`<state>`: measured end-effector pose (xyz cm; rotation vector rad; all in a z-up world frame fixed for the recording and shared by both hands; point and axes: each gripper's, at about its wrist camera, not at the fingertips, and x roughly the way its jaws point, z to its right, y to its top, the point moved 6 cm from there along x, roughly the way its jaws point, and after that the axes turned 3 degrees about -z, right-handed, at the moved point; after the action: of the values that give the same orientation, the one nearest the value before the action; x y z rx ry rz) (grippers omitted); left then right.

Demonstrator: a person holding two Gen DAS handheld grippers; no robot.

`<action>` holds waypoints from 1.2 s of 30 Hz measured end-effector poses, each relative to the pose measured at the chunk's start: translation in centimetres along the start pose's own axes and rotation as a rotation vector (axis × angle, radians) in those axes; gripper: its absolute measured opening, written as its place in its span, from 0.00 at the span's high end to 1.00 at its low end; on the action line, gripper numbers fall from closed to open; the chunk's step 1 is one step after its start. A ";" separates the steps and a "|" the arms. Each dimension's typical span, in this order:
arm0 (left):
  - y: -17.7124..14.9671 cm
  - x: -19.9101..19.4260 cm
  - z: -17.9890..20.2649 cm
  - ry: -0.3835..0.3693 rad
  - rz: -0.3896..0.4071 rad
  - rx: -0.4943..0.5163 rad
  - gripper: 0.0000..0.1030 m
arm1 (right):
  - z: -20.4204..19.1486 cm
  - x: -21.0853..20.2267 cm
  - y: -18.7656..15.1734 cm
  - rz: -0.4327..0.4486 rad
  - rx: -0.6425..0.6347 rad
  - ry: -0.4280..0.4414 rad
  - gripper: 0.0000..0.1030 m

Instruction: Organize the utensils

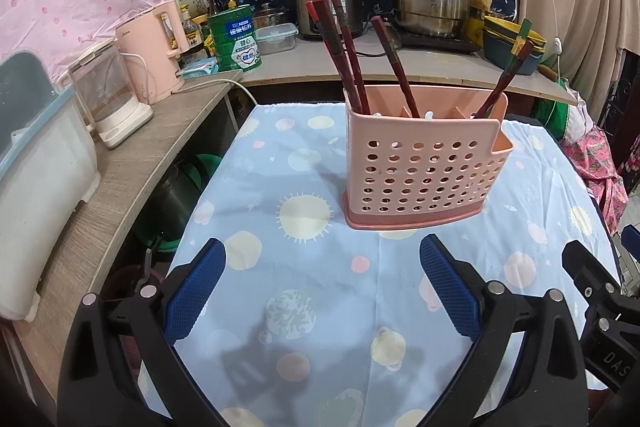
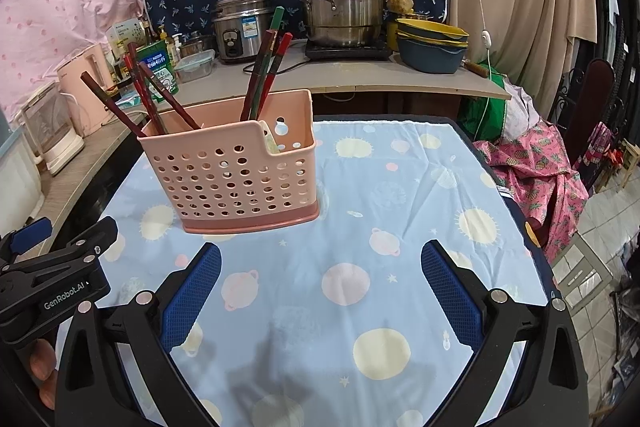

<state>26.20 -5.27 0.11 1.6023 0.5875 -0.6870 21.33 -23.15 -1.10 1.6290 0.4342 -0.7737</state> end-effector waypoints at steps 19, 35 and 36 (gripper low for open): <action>0.2 0.1 0.1 0.004 0.004 0.002 0.09 | 0.1 0.4 0.2 0.000 0.002 0.000 0.06; 0.2 0.1 0.4 0.003 0.007 0.007 0.09 | 0.0 0.4 0.1 -0.002 0.003 0.001 0.06; 0.2 0.0 0.5 0.003 0.007 0.008 0.09 | 0.0 0.4 0.1 -0.001 0.003 0.001 0.06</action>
<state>26.33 -5.75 0.19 1.6124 0.5817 -0.6821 21.68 -23.28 -1.27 1.6321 0.4347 -0.7746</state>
